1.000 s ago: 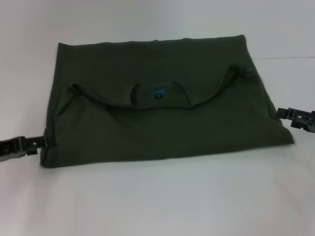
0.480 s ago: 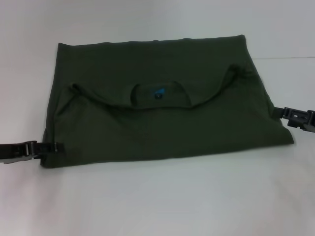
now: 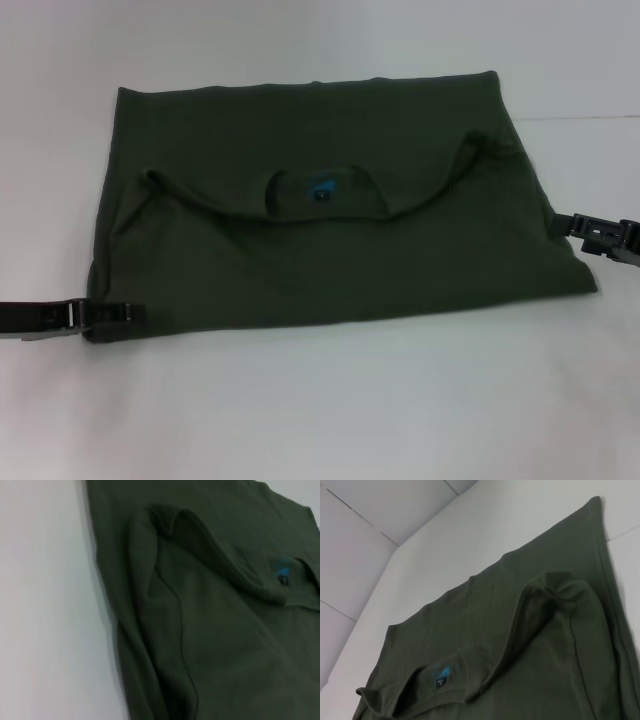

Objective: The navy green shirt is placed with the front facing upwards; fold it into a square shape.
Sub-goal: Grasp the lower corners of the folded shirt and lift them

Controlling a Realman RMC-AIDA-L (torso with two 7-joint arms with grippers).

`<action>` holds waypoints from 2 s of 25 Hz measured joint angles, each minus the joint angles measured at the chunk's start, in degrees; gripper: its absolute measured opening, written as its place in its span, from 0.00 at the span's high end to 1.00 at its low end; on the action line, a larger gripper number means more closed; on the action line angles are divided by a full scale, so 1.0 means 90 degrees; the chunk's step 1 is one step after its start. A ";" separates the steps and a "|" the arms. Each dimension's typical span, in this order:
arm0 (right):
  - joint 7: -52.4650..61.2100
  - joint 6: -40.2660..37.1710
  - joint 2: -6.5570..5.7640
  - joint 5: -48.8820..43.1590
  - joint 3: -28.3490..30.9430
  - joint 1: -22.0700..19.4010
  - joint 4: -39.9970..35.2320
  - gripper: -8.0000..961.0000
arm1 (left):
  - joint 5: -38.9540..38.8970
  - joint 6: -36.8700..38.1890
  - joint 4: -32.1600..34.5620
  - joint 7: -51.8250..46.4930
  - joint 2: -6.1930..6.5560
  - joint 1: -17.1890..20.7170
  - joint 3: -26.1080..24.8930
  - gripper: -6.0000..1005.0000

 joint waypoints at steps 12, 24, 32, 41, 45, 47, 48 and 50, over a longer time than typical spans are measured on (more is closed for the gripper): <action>-0.0009 0.0038 0.0004 0.0004 0.0002 0.0010 0.0000 0.03 | 0.0099 -0.0228 0.0051 0.0000 -0.0061 -0.0026 0.0115 0.40; -0.0009 0.0032 0.0006 0.0011 0.0000 0.0010 0.0000 0.03 | 0.0138 -0.0369 0.0045 -0.0089 -0.0078 -0.0020 0.0164 0.79; 0.0652 -0.0089 -0.0130 -0.0045 -0.0240 0.0119 -0.0085 0.03 | 0.0148 -0.0312 0.0031 -0.0090 -0.0072 -0.0031 0.0228 0.95; 0.3408 -0.0615 -0.0518 -0.1762 -0.0823 0.0850 -0.1118 0.04 | 0.0148 -0.0254 0.0040 -0.0091 -0.0058 -0.0063 0.0259 0.94; 0.3631 -0.0626 -0.0477 -0.2504 -0.0843 0.1218 -0.1200 0.04 | 0.0147 -0.0170 0.0045 -0.0092 -0.0056 -0.0063 0.0264 0.94; 0.3682 -0.0576 -0.0429 -0.2872 -0.0864 0.1377 -0.1175 0.04 | 0.0147 -0.0074 0.0058 -0.0092 -0.0044 -0.0075 0.0245 0.94; 0.3690 -0.0553 -0.0400 -0.3039 -0.0867 0.1440 -0.1164 0.04 | 0.0147 -0.0061 0.0059 -0.0091 -0.0043 -0.0077 0.0238 0.94; 0.3690 -0.0532 -0.0354 -0.3257 -0.0868 0.1522 -0.1156 0.04 | 0.0147 -0.0038 0.0061 -0.0092 -0.0039 -0.0083 0.0223 0.94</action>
